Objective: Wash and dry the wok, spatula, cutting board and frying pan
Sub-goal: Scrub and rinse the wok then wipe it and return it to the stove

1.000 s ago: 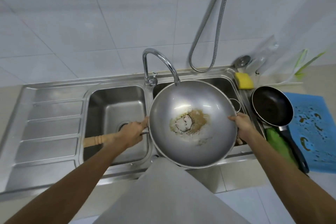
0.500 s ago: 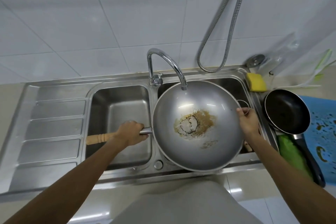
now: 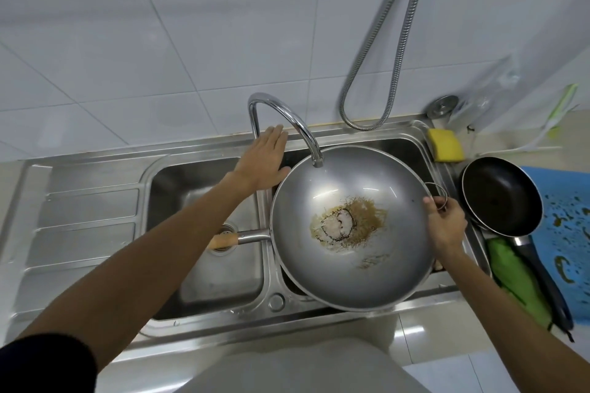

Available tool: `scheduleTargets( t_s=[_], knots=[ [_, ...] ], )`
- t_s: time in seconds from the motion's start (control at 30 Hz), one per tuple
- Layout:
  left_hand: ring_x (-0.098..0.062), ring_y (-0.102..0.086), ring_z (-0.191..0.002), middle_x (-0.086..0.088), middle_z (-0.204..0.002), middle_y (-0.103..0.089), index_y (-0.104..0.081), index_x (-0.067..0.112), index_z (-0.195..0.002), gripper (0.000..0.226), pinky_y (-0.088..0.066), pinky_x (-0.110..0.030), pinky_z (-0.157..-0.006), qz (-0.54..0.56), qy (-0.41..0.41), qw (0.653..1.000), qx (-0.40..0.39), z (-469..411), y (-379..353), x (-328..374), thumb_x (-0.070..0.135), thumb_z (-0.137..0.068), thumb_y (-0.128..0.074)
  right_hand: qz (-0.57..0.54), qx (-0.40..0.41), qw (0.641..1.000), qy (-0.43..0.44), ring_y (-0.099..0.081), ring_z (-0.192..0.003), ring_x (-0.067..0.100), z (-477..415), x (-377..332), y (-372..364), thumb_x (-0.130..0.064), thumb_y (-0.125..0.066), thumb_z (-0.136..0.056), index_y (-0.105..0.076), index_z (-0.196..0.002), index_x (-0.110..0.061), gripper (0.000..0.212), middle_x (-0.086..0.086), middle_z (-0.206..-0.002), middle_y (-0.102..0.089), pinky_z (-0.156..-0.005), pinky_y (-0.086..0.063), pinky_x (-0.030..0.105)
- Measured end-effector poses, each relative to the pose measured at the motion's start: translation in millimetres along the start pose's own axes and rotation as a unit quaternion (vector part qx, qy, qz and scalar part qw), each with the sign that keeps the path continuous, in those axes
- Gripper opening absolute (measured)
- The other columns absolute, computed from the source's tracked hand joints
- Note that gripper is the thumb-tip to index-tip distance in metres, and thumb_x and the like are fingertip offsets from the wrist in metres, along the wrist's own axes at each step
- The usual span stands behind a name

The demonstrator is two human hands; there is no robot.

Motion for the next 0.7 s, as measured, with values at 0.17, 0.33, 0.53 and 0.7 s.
scheduleTargets(
  t_s=[0.17,0.33,0.53,0.7],
  knots=[
    [-0.037,-0.026,-0.147,-0.023,-0.155,-0.031,-0.024,-0.004,-0.152,0.070,-0.023,-0.044,-0.122,-0.028,-0.011,1.000,0.006,-9,-4,-3,0.030,-0.099,-0.054,-0.009,0.006,1.000,-0.006,-0.060,-0.085,0.022,-2,4,1,-0.026,-0.066,-0.095,-0.063,-0.099,-0.011,0.016,0.006,-0.090,-0.065,-0.079,-0.041,0.029],
    [-0.036,-0.044,-0.136,-0.021,-0.148,-0.042,-0.033,-0.001,-0.148,0.064,-0.037,-0.043,-0.112,-0.032,0.006,0.999,0.018,5,-9,-5,0.032,-0.097,-0.055,-0.014,0.000,1.000,-0.005,-0.060,-0.081,0.021,-5,5,0,-0.027,-0.067,-0.094,-0.063,-0.095,-0.012,0.015,0.011,-0.091,-0.068,-0.077,-0.042,0.030],
    [-0.034,-0.035,-0.143,-0.019,-0.155,-0.033,-0.027,0.002,-0.152,0.061,-0.039,-0.045,-0.112,-0.020,0.029,0.999,0.015,22,-19,-2,0.027,-0.101,-0.049,-0.013,0.001,1.000,-0.028,-0.065,-0.090,0.031,-8,5,6,-0.027,-0.068,-0.093,-0.064,-0.097,-0.007,0.021,0.019,-0.097,-0.070,-0.089,-0.053,0.047],
    [-0.033,-0.021,-0.151,-0.018,-0.162,-0.022,-0.018,0.001,-0.156,0.066,-0.023,-0.042,-0.120,0.009,0.031,0.999,-0.009,35,-28,0,0.023,-0.101,-0.047,-0.005,0.011,1.000,-0.027,-0.063,-0.088,0.028,-7,5,12,-0.027,-0.068,-0.093,-0.063,-0.093,-0.009,0.018,0.021,-0.097,-0.070,-0.088,-0.052,0.046]
  ],
)
Point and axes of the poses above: each hand's wrist, its own z-axis away from the middle knuckle, its own y-axis out of the back of the hand, x = y × z, the point moved 7 cm from there along -z, towards the middle knuckle
